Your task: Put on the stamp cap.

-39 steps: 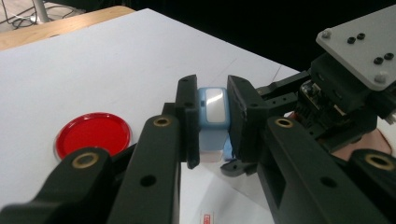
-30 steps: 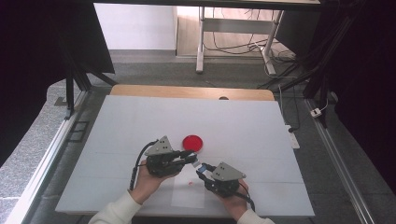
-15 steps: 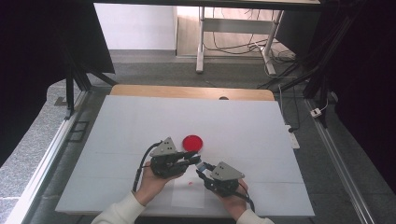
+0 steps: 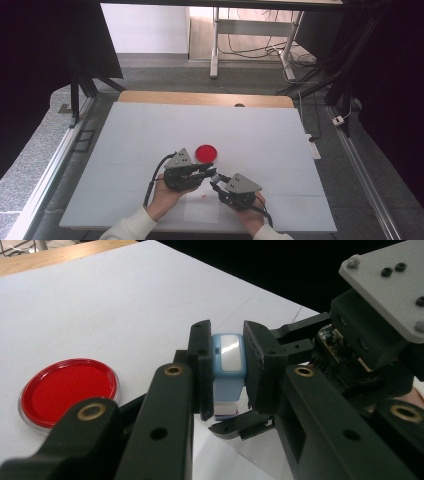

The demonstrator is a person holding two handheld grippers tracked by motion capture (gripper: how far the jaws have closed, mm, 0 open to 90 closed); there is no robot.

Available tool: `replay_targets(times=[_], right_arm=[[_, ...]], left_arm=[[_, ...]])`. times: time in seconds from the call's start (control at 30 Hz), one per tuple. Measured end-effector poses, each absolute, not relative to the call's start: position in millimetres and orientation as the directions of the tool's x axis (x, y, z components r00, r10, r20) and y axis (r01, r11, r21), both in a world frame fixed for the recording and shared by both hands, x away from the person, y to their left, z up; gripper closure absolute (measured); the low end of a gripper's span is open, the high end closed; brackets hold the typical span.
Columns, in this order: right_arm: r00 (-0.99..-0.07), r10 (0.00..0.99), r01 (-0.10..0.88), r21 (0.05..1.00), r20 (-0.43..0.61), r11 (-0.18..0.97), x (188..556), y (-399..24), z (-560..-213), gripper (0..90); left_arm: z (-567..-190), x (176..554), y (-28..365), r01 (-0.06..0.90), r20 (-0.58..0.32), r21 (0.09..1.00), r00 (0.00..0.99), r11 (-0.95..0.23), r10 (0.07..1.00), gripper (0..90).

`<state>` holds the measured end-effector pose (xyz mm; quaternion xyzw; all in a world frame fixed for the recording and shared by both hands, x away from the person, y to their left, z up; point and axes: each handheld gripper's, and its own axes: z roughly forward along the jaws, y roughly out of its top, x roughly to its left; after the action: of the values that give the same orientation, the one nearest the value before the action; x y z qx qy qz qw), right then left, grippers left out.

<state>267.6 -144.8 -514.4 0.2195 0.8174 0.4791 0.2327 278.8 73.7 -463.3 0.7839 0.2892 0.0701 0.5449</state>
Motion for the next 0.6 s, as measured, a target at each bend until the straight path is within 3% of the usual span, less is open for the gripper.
replay_targets(times=[0.6], right_arm=[[-0.789, 0.591, 0.138, 0.89, -0.167, 0.435, 267.6, -145.6, -514.2, 63.7]], left_arm=[[-466.0, 278.4, 70.7, 0.373, -0.202, 0.897, 0.822, -0.236, 0.532, 74.7]])
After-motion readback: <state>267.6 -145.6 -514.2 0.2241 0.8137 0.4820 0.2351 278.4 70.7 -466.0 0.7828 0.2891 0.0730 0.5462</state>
